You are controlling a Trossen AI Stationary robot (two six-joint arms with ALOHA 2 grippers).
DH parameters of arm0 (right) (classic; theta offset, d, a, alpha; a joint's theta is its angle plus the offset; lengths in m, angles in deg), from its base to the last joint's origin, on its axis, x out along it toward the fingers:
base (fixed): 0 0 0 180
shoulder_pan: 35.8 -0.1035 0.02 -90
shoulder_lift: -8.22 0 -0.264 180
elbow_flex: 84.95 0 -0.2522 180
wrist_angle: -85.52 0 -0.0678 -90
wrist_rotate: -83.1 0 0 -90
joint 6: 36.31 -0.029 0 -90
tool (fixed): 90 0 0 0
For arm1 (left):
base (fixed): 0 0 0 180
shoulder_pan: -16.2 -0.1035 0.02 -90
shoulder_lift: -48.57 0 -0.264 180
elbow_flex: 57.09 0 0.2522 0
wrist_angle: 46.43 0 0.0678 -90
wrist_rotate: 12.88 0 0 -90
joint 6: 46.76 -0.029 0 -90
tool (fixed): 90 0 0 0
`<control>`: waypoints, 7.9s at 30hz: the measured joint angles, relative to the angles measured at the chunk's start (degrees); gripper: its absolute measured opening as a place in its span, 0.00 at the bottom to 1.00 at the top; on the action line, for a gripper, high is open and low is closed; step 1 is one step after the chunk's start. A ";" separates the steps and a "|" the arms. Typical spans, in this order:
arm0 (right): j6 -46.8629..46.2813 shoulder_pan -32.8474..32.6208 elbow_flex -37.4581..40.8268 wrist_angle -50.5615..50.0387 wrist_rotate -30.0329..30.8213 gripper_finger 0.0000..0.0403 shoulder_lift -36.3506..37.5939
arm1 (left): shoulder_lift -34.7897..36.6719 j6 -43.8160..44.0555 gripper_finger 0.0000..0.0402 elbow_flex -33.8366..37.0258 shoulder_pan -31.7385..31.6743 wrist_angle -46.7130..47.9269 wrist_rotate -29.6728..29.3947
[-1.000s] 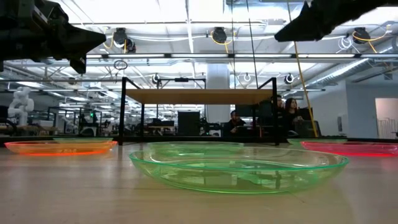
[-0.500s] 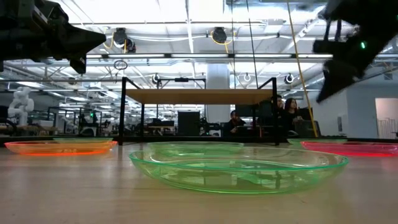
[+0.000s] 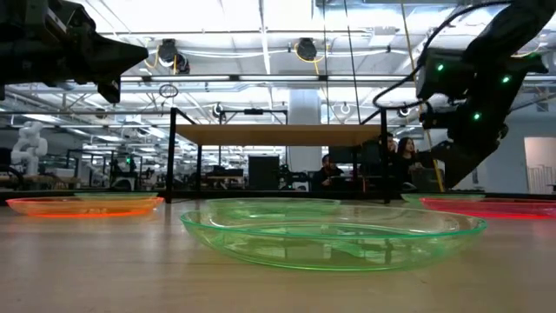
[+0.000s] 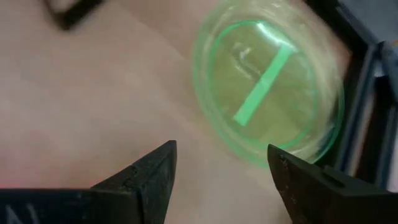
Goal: Place and stack plates onto a shelf
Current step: Put the green plate on the shelf, then stack the green plate on top of the green plate on the shelf
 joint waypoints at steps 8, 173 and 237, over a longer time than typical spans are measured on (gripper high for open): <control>9.24 7.30 0.00 7.12 0.45 0.50 -6.11 | 0.00 0.01 0.04 0.00 -0.01 0.00 0.00; 46.80 -8.36 -22.77 40.08 -25.06 0.26 16.85 | 0.00 0.00 0.04 0.00 -0.01 0.03 -0.02; 38.14 -11.35 19.52 82.84 -35.54 0.26 59.76 | -52.93 -15.99 0.07 -28.11 15.61 19.59 -9.11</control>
